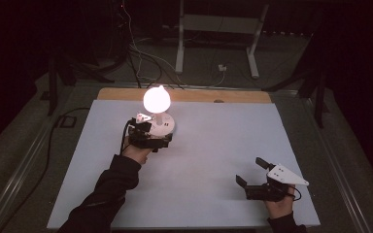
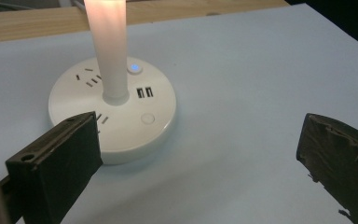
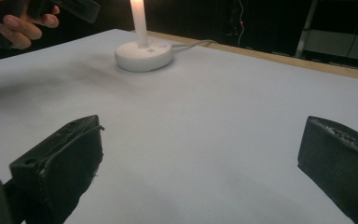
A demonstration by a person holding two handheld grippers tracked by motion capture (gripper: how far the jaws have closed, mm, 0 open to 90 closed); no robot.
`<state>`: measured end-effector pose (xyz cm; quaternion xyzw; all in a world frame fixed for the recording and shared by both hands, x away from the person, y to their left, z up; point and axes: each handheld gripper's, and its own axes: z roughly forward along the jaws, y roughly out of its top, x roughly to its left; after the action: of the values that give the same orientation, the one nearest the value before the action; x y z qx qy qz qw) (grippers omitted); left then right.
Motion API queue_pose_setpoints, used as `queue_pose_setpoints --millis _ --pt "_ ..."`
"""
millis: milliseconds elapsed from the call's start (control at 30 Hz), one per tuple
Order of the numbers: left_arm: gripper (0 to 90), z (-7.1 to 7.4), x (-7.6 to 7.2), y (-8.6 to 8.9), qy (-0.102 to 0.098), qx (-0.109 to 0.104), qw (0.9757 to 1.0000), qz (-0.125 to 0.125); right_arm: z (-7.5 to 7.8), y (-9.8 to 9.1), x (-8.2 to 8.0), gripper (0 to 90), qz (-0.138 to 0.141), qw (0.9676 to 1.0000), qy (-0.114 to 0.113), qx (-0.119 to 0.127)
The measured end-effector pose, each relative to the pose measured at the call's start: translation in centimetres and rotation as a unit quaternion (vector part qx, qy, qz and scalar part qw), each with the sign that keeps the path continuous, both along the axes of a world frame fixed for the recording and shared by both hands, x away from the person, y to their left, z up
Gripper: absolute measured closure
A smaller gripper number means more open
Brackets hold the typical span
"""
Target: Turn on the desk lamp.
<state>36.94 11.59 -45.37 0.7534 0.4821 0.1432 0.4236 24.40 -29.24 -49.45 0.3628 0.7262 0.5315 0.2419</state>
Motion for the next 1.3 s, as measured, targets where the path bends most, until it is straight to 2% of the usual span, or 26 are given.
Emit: queue_pose_setpoints --millis 100,200,400,500,567,633,700,800,1033,1300 --pt "0.4 0.0 -0.3 0.5 0.000 0.011 0.9997 -0.022 0.0 0.1 0.0 0.0 0.001 1.0000 -0.001 -0.002" --pt "0.3 0.0 -0.7 1.2 0.003 0.012 0.9992 -0.039 0.0 0.0 -0.1 0.0 -0.001 1.0000 -0.001 -0.002" --pt "0.3 0.3 -1.6 2.4 0.000 0.025 0.9969 -0.074 0.0 0.0 0.0 0.0 0.000 1.0000 0.000 -0.001" --pt "0.4 0.5 -2.3 2.9 -0.006 0.038 0.9955 -0.086 0.0 0.0 -0.1 0.0 0.000 1.0000 -0.002 -0.002" --pt "0.4 0.5 -2.8 3.3 -0.011 0.048 0.9952 -0.085 0.1 0.0 0.0 0.0 0.000 1.0000 -0.001 0.002" --pt "0.4 0.5 -3.2 3.7 -0.013 0.046 0.9950 -0.088 0.1 0.0 -0.1 0.0 0.001 1.0000 -0.002 0.000" --pt "0.4 0.4 -3.7 4.0 -0.016 0.054 0.9947 -0.086 0.1 0.0 -0.1 0.0 0.001 1.0000 -0.002 -0.001" --pt "0.4 0.1 -4.5 4.4 -0.016 0.056 0.9944 -0.088 0.1 0.1 -0.1 0.0 0.001 1.0000 -0.001 -0.001" --pt "0.4 -0.8 -6.2 5.4 -0.014 0.075 0.9935 -0.085 0.1 0.1 -0.1 0.0 0.002 1.0000 -0.002 -0.002" --pt "0.4 -2.4 -7.6 7.5 -0.003 0.068 0.9956 -0.064 0.1 0.1 -0.1 0.0 0.002 1.0000 -0.001 -0.004"
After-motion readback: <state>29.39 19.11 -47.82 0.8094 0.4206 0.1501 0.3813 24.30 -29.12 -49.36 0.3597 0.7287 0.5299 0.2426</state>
